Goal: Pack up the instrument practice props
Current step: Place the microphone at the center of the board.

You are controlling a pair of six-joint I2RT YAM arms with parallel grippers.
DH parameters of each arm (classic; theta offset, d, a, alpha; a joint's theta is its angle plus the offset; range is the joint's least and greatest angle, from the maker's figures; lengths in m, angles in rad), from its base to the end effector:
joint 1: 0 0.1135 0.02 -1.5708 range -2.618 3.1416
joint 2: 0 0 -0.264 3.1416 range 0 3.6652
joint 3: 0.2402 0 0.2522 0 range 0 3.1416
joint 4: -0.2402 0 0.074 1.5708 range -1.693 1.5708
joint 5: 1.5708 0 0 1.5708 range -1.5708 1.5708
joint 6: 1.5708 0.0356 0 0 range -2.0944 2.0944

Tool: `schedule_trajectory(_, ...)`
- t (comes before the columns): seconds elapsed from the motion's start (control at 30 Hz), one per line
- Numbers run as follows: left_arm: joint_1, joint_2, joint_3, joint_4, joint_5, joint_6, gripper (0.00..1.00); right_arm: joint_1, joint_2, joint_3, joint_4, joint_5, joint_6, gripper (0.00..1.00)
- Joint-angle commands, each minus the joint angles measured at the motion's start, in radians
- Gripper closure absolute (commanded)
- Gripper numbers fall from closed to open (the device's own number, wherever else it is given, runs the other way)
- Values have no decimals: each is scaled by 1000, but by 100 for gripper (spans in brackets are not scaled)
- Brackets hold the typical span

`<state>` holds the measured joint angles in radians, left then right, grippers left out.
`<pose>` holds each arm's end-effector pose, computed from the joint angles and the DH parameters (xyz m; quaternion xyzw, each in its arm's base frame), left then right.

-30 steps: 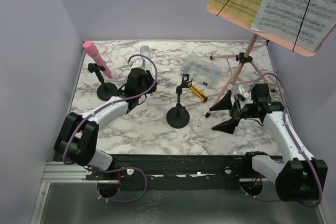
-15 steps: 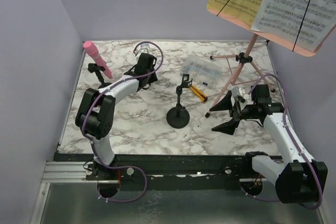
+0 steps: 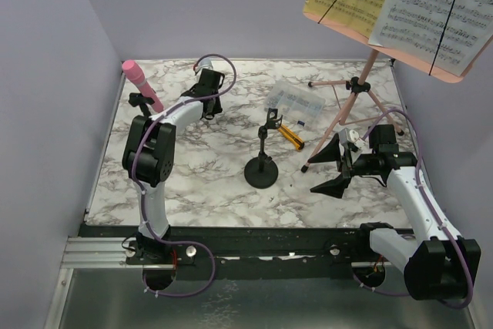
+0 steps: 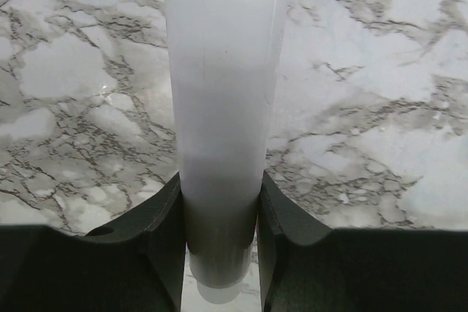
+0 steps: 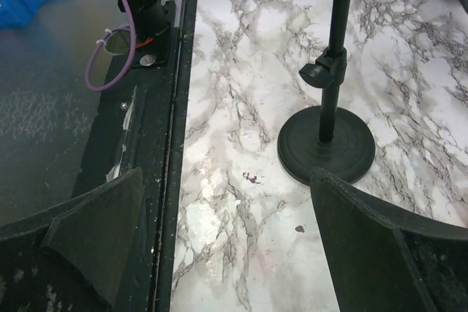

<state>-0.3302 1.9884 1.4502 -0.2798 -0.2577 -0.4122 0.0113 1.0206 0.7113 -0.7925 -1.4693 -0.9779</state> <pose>0.4213 -0.1348 0.2016 -0.0850 0.9196 -0.0209 0.3830 0.1682 0.0373 0.2519 -0.4797 0.5613 0.4972 0.4557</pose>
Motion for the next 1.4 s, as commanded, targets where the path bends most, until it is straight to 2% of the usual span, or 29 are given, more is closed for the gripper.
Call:
schedule_trajectory(0.0,47,47,41,-36,-41,15,100,-5,-2,-16,26,21,-9,0)
schedule_trajectory(0.43,150,120,97,-71,2,-28,98,-5,13,-19,31,29,-5,0)
schedule_trajectory(0.47,154,123,100,-73,4,-29,94,-5,14,-19,31,30,-6,0)
schedule_trajectory(0.6,170,136,111,-86,11,-31,66,-12,16,-19,32,32,-7,1)
schedule_trajectory(0.73,180,138,116,-91,17,-31,53,-11,15,-20,33,33,-7,0)
schedule_trajectory(0.87,184,139,121,-93,14,-33,44,-11,15,-21,35,38,-7,1)
schedule_trajectory(1.37,185,91,103,-98,23,-33,40,-11,3,-27,42,51,-4,0)
